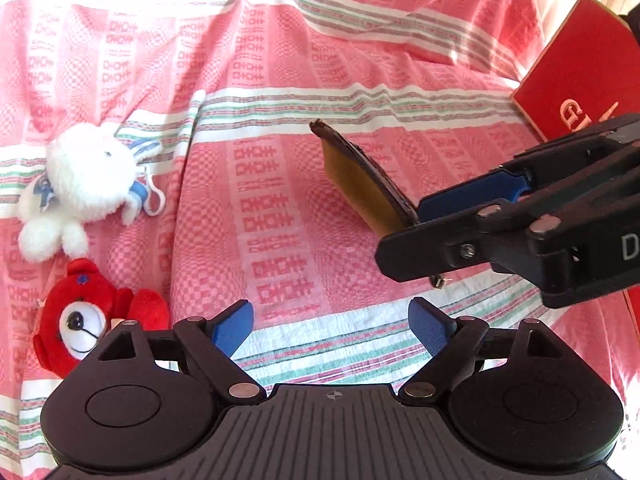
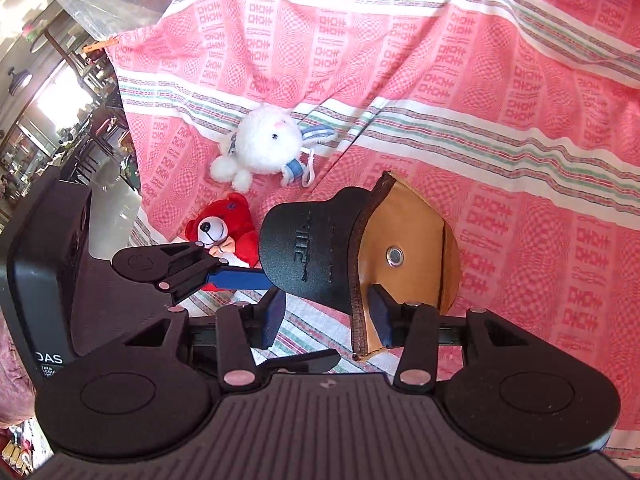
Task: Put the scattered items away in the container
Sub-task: 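Lift the pouch with the right gripper and turn it toward the left gripper, then close the left gripper on the pouch edge while the right gripper keeps holding it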
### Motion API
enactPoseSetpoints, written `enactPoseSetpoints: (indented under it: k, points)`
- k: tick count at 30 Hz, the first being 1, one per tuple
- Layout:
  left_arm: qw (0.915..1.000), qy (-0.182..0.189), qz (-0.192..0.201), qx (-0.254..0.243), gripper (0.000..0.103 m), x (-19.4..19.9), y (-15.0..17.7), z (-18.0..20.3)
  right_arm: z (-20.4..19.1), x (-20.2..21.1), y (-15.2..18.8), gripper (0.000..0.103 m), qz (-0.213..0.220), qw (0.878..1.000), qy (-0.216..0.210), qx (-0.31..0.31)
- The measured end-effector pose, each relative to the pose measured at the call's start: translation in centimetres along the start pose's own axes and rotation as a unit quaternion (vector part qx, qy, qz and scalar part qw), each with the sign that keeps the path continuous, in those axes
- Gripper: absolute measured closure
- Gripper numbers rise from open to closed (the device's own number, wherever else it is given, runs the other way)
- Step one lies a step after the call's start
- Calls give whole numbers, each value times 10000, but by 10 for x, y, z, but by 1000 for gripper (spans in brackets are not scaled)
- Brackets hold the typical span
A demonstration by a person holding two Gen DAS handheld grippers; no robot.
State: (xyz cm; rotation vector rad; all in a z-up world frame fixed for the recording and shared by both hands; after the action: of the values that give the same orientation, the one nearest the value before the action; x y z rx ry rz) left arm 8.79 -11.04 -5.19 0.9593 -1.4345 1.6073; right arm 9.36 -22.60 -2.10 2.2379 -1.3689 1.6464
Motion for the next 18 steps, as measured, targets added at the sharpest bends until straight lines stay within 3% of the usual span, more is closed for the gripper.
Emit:
enactPoseSetpoints:
  k: [5, 11, 18]
  points:
    - [9991, 123, 178, 352, 11, 0, -2, -10, 2, 1, 8, 44, -4, 9997, 32, -224]
    - [9978, 460, 465, 104, 11, 16, -5, 2, 12, 21, 14, 35, 231, 9986, -45, -464]
    - [9980, 497, 346, 160, 10, 5, -11, 4, 42, 31, 22, 33, 210, 9961, 483, -714]
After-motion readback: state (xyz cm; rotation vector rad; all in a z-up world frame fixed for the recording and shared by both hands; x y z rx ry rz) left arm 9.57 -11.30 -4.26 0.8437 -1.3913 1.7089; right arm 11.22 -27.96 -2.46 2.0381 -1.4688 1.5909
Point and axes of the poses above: each gripper's, at about its wrist camera, not at the fingertips, and x roughly against the way its jaws point, z to its right, y to its underside, the point moved 4 cm from there along -x, roughly the way its jaws point, and after that the axes turned 5 degrees about -z, right-handed, at the moved point
